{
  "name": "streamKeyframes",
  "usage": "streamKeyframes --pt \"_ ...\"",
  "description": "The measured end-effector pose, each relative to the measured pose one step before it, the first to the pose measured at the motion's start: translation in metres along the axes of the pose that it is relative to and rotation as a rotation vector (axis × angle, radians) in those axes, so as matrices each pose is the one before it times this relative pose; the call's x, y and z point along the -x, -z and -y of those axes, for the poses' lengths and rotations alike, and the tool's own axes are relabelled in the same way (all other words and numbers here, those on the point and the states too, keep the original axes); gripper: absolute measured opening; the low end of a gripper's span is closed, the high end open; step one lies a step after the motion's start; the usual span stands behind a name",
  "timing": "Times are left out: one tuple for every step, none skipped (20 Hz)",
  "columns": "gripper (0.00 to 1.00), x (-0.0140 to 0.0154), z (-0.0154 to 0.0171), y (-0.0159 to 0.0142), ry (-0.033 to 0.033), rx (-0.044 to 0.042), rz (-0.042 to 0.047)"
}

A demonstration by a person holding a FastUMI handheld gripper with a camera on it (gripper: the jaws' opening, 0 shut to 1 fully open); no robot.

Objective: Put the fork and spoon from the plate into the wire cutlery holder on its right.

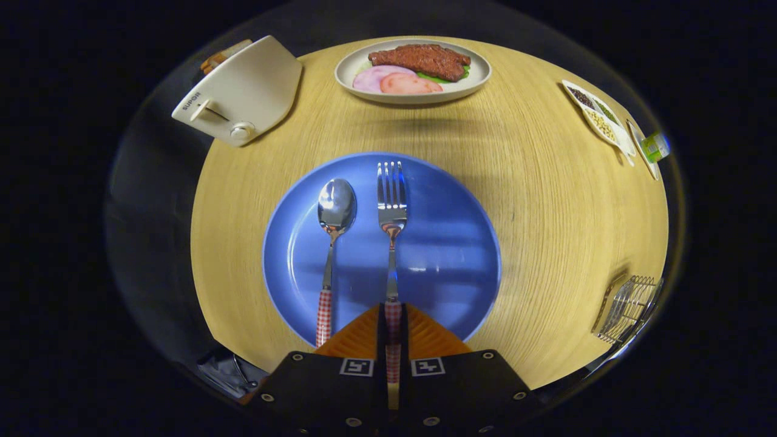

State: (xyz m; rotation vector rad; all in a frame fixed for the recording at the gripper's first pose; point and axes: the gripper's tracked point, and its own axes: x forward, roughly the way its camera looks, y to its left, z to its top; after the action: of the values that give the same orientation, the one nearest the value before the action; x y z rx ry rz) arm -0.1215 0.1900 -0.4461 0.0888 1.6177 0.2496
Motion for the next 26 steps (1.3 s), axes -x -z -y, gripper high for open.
streamKeyframes --pt "0.08 0.00696 0.00262 -0.00163 -0.00029 0.00561 0.01838" --pt "0.08 0.00849 0.00461 -0.00020 0.00173 0.00941 0.02113" --pt "0.08 0.00927 0.00570 -0.00121 0.00518 0.00555 0.02186" --pt "0.08 0.00913 0.00541 -0.00018 0.00203 -0.00109 0.02181" --pt "0.08 0.01057 0.00697 -0.00078 0.00008 -0.00522 0.01985" --pt "0.08 0.00950 0.00865 -0.00142 0.00249 -0.00524 0.02254" --pt "0.08 0.00965 0.00966 -0.00100 0.00639 -0.00553 0.01870" --pt "0.08 0.00930 0.00984 0.00027 0.00540 -0.00645 0.01761" --pt "0.08 0.00866 0.01097 0.00020 0.00397 -0.00566 0.01295" --pt "0.08 0.00922 0.01279 0.00236 0.00839 -0.00751 0.00387" --pt "0.08 0.00799 0.01373 0.00250 0.00584 -0.00713 -0.00014" --pt "0.08 0.00851 0.01418 0.00422 0.00625 -0.00681 -0.00574" --pt "0.08 0.00799 0.01523 0.00314 0.00717 -0.00231 -0.00756" --pt "0.08 0.00696 0.01609 0.00448 0.01047 -0.00187 -0.01309" --pt "0.08 0.00702 0.01674 0.00451 0.00880 -0.00512 -0.01616" --pt "0.08 0.00560 0.01658 0.00495 0.01146 -0.00603 -0.01834" --pt "0.08 0.00482 0.01636 0.00496 0.01382 -0.00071 -0.01877" --pt "0.08 0.00306 0.01535 0.00414 0.01038 0.00032 -0.01580" --pt "0.08 0.00310 0.01374 0.00532 0.01226 0.00079 -0.02668" --pt "0.08 0.00198 0.01184 0.00542 0.00435 0.00232 -0.02743" --pt "0.08 0.00135 0.00939 0.00776 -0.00057 0.00682 -0.03770" --pt "0.08 -0.00004 0.00712 0.00677 -0.00549 0.00550 -0.03194" --pt "0.08 0.00024 0.00647 0.00595 -0.00563 0.00501 -0.03407" --pt "0.08 -0.00090 0.00640 0.00617 -0.00473 0.00479 -0.03277" --pt "0.08 -0.00139 0.00572 0.00711 -0.00641 0.00890 -0.03474" --pt "0.08 -0.00216 0.00562 0.00816 -0.00607 0.00668 -0.03963"
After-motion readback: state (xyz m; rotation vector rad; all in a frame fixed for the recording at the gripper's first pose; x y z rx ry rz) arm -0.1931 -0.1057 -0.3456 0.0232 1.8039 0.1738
